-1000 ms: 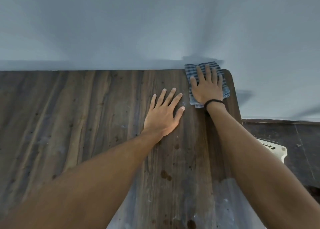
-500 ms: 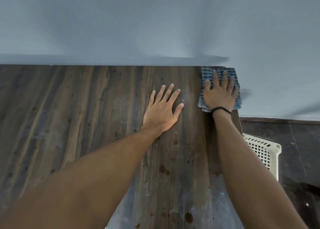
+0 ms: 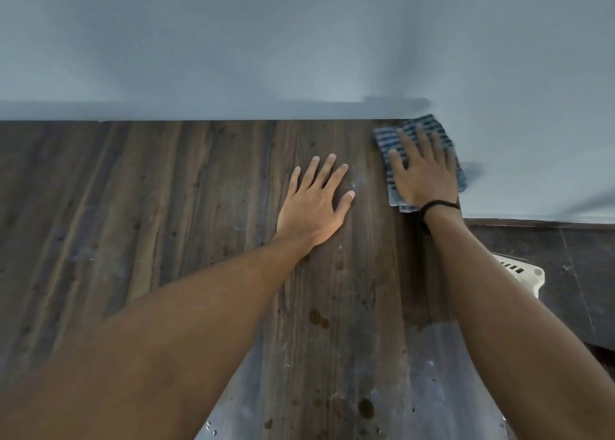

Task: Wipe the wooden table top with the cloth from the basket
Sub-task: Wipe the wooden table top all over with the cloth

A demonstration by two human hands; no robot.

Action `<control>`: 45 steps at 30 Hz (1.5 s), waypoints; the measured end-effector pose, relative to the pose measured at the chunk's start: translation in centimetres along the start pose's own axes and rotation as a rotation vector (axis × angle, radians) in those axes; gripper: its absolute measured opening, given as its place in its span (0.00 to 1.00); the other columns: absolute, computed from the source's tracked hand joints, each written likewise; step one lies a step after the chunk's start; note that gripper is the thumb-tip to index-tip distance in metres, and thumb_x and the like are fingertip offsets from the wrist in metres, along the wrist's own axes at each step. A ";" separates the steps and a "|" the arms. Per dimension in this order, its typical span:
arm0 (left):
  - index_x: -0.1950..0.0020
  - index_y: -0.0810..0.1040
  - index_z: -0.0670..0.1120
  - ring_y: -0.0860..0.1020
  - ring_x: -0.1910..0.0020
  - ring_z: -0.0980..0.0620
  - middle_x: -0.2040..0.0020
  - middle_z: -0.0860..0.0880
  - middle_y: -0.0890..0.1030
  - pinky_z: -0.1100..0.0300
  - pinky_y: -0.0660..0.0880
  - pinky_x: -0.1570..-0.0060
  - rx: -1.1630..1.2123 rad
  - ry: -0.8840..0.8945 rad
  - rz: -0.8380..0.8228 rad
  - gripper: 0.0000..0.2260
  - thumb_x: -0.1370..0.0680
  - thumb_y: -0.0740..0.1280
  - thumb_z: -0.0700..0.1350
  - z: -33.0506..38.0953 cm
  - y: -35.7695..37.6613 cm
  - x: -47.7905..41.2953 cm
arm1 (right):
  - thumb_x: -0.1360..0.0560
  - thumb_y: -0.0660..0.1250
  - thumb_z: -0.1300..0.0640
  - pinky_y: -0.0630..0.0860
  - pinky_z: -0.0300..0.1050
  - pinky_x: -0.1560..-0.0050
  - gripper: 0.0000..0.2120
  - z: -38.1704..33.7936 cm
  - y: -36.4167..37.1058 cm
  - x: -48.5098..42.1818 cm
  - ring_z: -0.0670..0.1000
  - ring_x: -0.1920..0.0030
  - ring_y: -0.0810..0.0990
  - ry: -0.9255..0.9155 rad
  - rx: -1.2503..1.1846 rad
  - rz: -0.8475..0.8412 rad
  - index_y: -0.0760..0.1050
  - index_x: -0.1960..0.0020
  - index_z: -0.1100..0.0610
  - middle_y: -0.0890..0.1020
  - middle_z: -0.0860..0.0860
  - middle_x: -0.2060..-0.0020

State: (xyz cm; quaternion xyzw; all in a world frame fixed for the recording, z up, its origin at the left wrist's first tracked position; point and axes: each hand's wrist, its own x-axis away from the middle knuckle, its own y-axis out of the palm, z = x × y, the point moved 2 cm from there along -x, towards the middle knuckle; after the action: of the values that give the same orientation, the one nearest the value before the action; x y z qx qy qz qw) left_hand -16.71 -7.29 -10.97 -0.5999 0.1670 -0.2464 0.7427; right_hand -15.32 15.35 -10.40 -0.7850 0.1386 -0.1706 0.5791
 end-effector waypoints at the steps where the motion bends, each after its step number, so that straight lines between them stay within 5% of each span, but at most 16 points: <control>1: 0.17 0.51 0.54 0.43 0.18 0.50 0.17 0.52 0.47 0.45 0.43 0.20 0.002 0.000 -0.003 0.28 0.16 0.43 0.63 -0.1 0.0 -0.1 | 0.17 0.45 0.37 0.40 0.58 0.20 0.28 0.4 -0.3 0.0 0.53 0.19 0.45 0.077 -0.016 0.003 0.49 0.18 0.42 0.48 0.49 0.18; 7: 0.17 0.51 0.54 0.43 0.18 0.50 0.17 0.52 0.48 0.45 0.42 0.20 0.013 -0.004 0.007 0.28 0.16 0.43 0.63 -0.2 0.0 0.0 | 0.17 0.45 0.37 0.40 0.55 0.21 0.28 -1.9 0.8 6.8 0.53 0.19 0.45 -0.099 0.003 0.012 0.49 0.18 0.42 0.49 0.48 0.18; 13: 0.18 0.53 0.54 0.45 0.18 0.49 0.17 0.52 0.50 0.45 0.44 0.20 0.018 -0.007 0.024 0.27 0.15 0.43 0.62 -0.4 0.2 -0.1 | 0.17 0.47 0.37 0.38 0.55 0.22 0.29 -0.3 1.0 9.3 0.52 0.19 0.43 0.040 -0.035 -0.045 0.50 0.18 0.42 0.47 0.47 0.18; 15: 0.18 0.53 0.54 0.45 0.18 0.49 0.17 0.51 0.50 0.44 0.44 0.20 0.009 -0.001 0.028 0.27 0.15 0.43 0.62 -0.5 0.3 -0.1 | 0.18 0.53 0.37 0.49 0.59 0.21 0.27 0.4 0.0 8.9 0.55 0.20 0.56 0.068 -0.239 0.041 0.61 0.21 0.44 0.60 0.48 0.20; 18: 0.18 0.54 0.53 0.47 0.18 0.48 0.17 0.51 0.51 0.44 0.46 0.20 0.005 0.012 0.034 0.27 0.15 0.44 0.62 -0.5 0.3 -0.1 | 0.20 0.64 0.43 0.70 0.60 0.32 0.25 2.4 -2.0 9.2 0.59 0.31 0.72 0.371 -0.385 0.312 0.73 0.29 0.56 0.75 0.55 0.31; 22: 0.18 0.55 0.53 0.47 0.18 0.48 0.17 0.51 0.52 0.43 0.46 0.21 0.010 0.015 0.034 0.27 0.15 0.43 0.62 -0.5 0.3 0.0 | 0.25 0.68 0.40 0.77 0.61 0.42 0.24 2.9 -2.1 9.4 0.63 0.41 0.78 0.570 -0.363 0.276 0.80 0.39 0.57 0.82 0.58 0.44; 26: 0.18 0.54 0.53 0.46 0.18 0.48 0.17 0.51 0.51 0.43 0.46 0.21 0.021 0.018 0.027 0.27 0.15 0.43 0.62 -0.3 0.3 0.1 | 0.26 0.73 0.46 0.76 0.53 0.46 0.16 3.3 -3.5 9.5 0.60 0.44 0.80 0.588 -0.362 0.300 0.81 0.44 0.55 0.82 0.55 0.45; 31: 0.17 0.53 0.53 0.45 0.18 0.48 0.17 0.51 0.50 0.44 0.45 0.20 0.023 0.017 0.029 0.27 0.15 0.43 0.62 -0.3 0.3 0.0 | 0.26 0.74 0.53 0.77 0.53 0.44 0.07 2.9 -5.6 9.3 0.58 0.48 0.82 0.500 -0.426 0.203 0.79 0.51 0.54 0.83 0.53 0.51; 35: 0.17 0.53 0.53 0.45 0.18 0.48 0.17 0.51 0.50 0.44 0.45 0.20 0.012 0.016 0.020 0.28 0.15 0.42 0.62 -0.4 0.3 0.1 | 0.29 0.76 0.55 0.79 0.52 0.43 0.07 3.3 -9.4 9.5 0.49 0.54 0.82 0.429 -0.596 0.281 0.81 0.53 0.53 0.83 0.48 0.59; 39: 0.17 0.53 0.53 0.46 0.18 0.48 0.17 0.51 0.51 0.44 0.45 0.20 0.017 0.013 0.027 0.28 0.15 0.43 0.62 -0.4 0.1 0.2 | 0.26 0.72 0.57 0.72 0.40 0.53 0.04 1.8 -12.4 10.3 0.47 0.59 0.79 0.154 -0.463 0.395 0.78 0.52 0.52 0.82 0.46 0.55; 42: 0.18 0.54 0.53 0.47 0.18 0.48 0.17 0.52 0.52 0.44 0.46 0.20 0.022 0.006 0.042 0.27 0.15 0.44 0.62 -0.2 0.0 0.3 | 0.26 0.70 0.62 0.68 0.43 0.56 0.04 -0.7 -10.4 11.8 0.54 0.57 0.78 -0.090 -0.307 0.355 0.78 0.52 0.56 0.81 0.52 0.52; 45: 0.18 0.54 0.53 0.47 0.18 0.50 0.17 0.52 0.52 0.45 0.46 0.20 0.015 -0.011 0.042 0.27 0.15 0.44 0.62 0.0 0.1 0.4 | 0.26 0.67 0.67 0.76 0.50 0.57 0.03 -2.6 -5.5 14.6 0.60 0.54 0.78 -0.306 -0.123 0.262 0.76 0.55 0.61 0.80 0.59 0.53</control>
State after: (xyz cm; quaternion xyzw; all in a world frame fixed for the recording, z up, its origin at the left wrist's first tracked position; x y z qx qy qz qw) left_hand -16.36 -7.50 -11.06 -0.5919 0.1736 -0.2285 0.7532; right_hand -3.15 8.62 -2.91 -0.8110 0.1599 0.0361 0.5616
